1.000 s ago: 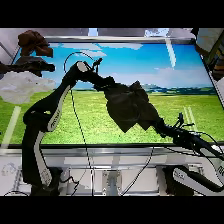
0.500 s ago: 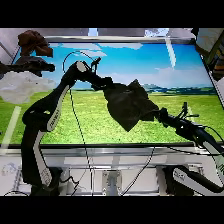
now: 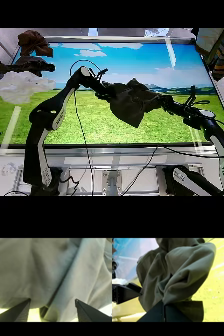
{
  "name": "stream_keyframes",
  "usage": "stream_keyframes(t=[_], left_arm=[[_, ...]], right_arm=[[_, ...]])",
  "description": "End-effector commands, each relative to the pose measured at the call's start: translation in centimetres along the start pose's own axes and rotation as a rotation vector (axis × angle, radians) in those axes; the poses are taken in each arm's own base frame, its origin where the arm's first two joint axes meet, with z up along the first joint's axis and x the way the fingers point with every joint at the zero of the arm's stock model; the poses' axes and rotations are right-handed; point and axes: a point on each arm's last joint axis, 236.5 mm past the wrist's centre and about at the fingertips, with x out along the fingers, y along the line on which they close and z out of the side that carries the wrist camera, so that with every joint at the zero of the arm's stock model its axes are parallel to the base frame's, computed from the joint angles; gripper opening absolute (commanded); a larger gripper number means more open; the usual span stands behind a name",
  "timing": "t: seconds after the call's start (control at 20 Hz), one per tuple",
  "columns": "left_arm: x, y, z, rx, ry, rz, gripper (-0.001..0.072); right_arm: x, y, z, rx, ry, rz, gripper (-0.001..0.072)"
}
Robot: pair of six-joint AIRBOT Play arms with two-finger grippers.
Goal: Fold the shirts.
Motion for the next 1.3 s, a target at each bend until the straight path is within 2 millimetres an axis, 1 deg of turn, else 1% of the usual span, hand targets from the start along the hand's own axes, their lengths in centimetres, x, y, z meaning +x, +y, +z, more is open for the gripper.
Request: stream_keyframes(t=[0.0,0.05,0.1,0.15,0.2,0.25,0.3,0.35,0.4,0.45,0.5,0.55,0.6,0.65,0.7,0.75,0.8,0.85,0.9,0.95,1.0,1.05,1.1,1.15,1.25], left_arm=[[1.2,-0.8,0.4,0.022,-0.017,-0.022,0.0589],[1.3,-0.9,0.9,0.015,-0.037,-0.018,0.0497],[1.5,-1.0,1.3,0.010,-0.053,-0.015,0.0341],[1.7,-1.5,1.7,0.009,-0.072,-0.026,0.0100],[1.6,-2.3,2.3,0.003,-0.097,-0.056,0.0010],[1.4,-3.9,3.3,-0.021,-0.137,-0.125,0.0011],[0.4,-5.9,4.8,-0.060,-0.199,-0.225,0.0010],[-1.5,-8.5,7.0,-0.067,-0.286,-0.355,0.0010],[-5.4,-12.3,9.6,-0.039,-0.411,-0.539,0.0010],[-10.0,-15.5,11.6,-0.015,-0.524,-0.702,0.0009],[-15.2,-18.2,12.9,0.015,-0.639,-0.850,0.0008],[-20.6,-20.4,13.4,0.058,-0.749,-0.971,0.0007],[-24.9,-22.1,13.0,0.125,-0.828,-1.026,0.0007],[-28.1,-23.7,12.1,0.195,-0.874,-1.023,0.0006],[-30.7,-25.5,10.7,0.273,-0.899,-0.988,0.0007],[-33.0,-27.6,8.9,0.361,-0.919,-0.935,0.0007],[-34.9,-29.9,7.0,0.454,-0.939,-0.869,0.0007],[-36.5,-32.2,4.9,0.552,-0.964,-0.794,0.0007],[-37.5,-34.5,2.4,0.660,-0.975,-0.688,0.0006],[-38.0,-36.0,0.3,0.745,-0.978,-0.559,0.0007],[-38.3,-36.8,-1.7,0.785,-0.969,-0.412,0.0007],[-38.6,-36.8,-3.3,0.792,-0.960,-0.269,0.0007],[-39.1,-35.9,-4.8,0.770,-0.952,-0.109,0.0007],[-39.7,-34.3,-6.1,0.726,-0.943,0.050,0.0007],[-40.8,-29.1,-9.6,0.548,-0.876,0.353,0.0007]], right_arm=[[-0.1,-0.2,-0.4,-0.027,0.027,-0.023,0.0028],[-0.1,-0.2,-0.4,-0.026,0.027,-0.023,0.0028],[-0.1,-0.2,-0.4,-0.027,0.027,-0.023,0.0028],[-0.1,-0.2,-0.4,-0.027,0.027,-0.023,0.0027],[-0.1,-0.2,-0.3,-0.029,0.026,-0.024,0.0028],[-0.1,-0.2,-0.3,-0.037,0.025,-0.023,0.0027],[-0.3,0.1,-0.1,-0.059,0.026,-0.024,0.0027],[-0.6,0.7,0.4,-0.098,0.019,-0.024,0.0027],[-1.3,1.8,1.3,-0.152,-0.001,-0.023,0.0027],[-2.5,3.6,2.8,-0.212,-0.043,-0.011,0.0027],[-4.4,6.1,4.8,-0.263,-0.106,0.014,0.0026],[-6.6,8.2,6.6,-0.301,-0.174,0.029,0.0026],[-9.7,10.6,8.8,-0.351,-0.266,0.035,0.0026],[-12.8,12.3,10.4,-0.391,-0.345,0.022,0.0026],[-16.3,13.7,11.7,-0.427,-0.422,-0.010,0.0025],[-19.6,14.8,12.4,-0.465,-0.482,-0.052,0.0025],[-22.2,15.8,12.5,-0.506,-0.515,-0.088,0.0025],[-24.4,16.9,12.1,-0.546,-0.530,-0.115,0.0025],[-26.0,17.9,11.4,-0.585,-0.525,-0.143,0.0025],[-27.1,19.1,11.1,-0.608,-0.530,-0.152,0.0025],[-28.1,20.9,11.4,-0.631,-0.570,-0.144,0.0024],[-28.6,23.1,11.5,-0.660,-0.601,-0.098,0.0024],[-28.9,25.2,11.3,-0.688,-0.616,-0.043,0.0023],[-28.8,26.4,10.8,-0.715,-0.599,-0.017,0.0024],[-28.3,28.1,9.9,-0.764,-0.555,0.022,0.0023]])
